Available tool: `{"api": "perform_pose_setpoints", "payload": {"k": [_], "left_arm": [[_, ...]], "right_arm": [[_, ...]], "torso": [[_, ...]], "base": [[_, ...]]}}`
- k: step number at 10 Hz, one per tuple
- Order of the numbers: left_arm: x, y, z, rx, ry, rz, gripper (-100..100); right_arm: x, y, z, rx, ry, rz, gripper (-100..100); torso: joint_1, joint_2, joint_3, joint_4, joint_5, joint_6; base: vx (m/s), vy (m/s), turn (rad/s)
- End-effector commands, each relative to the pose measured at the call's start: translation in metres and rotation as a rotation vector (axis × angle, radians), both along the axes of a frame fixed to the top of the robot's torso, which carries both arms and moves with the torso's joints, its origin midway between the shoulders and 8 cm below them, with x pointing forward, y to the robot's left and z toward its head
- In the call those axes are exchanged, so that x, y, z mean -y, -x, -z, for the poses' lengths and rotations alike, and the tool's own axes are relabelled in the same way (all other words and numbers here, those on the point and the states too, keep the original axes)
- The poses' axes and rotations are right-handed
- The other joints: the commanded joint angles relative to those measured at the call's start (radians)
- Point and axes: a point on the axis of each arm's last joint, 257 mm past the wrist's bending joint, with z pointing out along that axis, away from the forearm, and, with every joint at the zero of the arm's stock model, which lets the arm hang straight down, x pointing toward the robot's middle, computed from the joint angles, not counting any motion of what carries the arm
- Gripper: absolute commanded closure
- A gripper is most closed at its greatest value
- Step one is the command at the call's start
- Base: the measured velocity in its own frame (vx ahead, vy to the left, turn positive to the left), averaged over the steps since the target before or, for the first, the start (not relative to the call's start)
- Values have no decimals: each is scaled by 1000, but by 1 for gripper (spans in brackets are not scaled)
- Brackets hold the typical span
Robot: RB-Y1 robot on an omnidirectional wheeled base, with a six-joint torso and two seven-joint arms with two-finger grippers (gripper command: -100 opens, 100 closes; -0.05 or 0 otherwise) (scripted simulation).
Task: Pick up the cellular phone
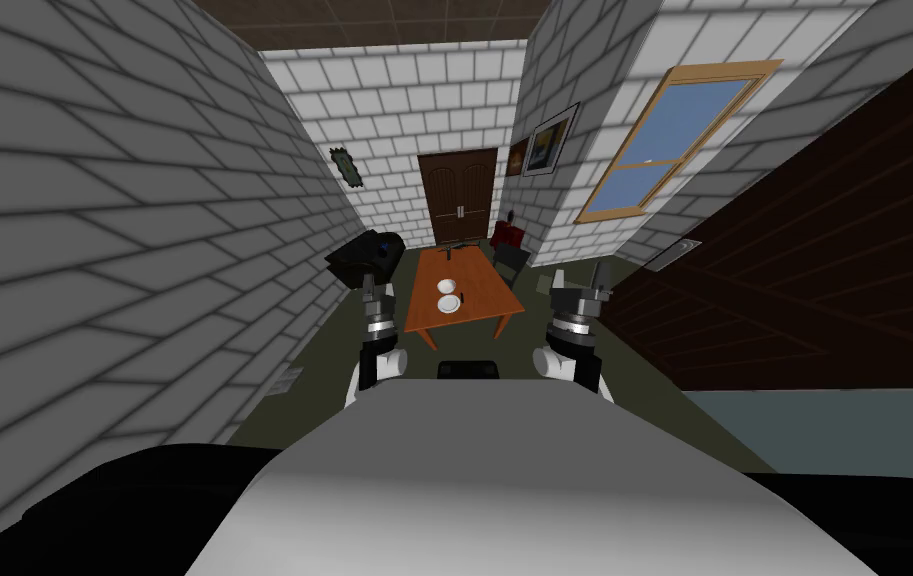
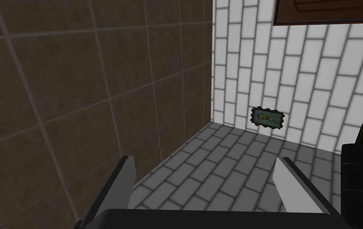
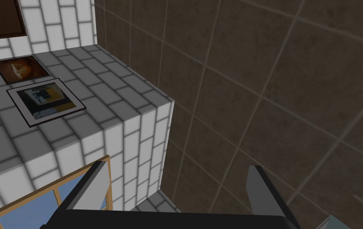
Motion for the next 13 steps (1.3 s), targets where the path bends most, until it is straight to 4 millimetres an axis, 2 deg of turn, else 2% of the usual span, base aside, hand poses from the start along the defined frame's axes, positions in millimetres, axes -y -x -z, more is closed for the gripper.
{"api": "perform_pose_setpoints", "payload": {"k": [1,5,8,12,13], "left_arm": [[4,-4,4,-17,-29,16,-100],[16,-23,31,-96,-114,56,-100],[24,-43,63,-182,-175,78,-100],[36,-71,117,-316,-261,101,-100],[36,-71,117,-317,-261,101,-100]], "right_arm": [[0,0,0,0,0,0,0],[0,0,0,0,0,0,0],[0,0,0,0,0,0,0],[0,0,0,0,0,0,0],[0,0,0,0,0,0,0]], "torso": [[0,0,0,0,0,0],[-2,-1,-1,0,0,0],[-3,-2,-1,0,-1,0],[-5,-2,-1,0,-1,0],[-6,-2,-1,0,-1,0]], "base": [[4,-10,-18],[12,-34,-36],[20,-57,-58],[24,-75,-74],[32,-61,-36]]}}
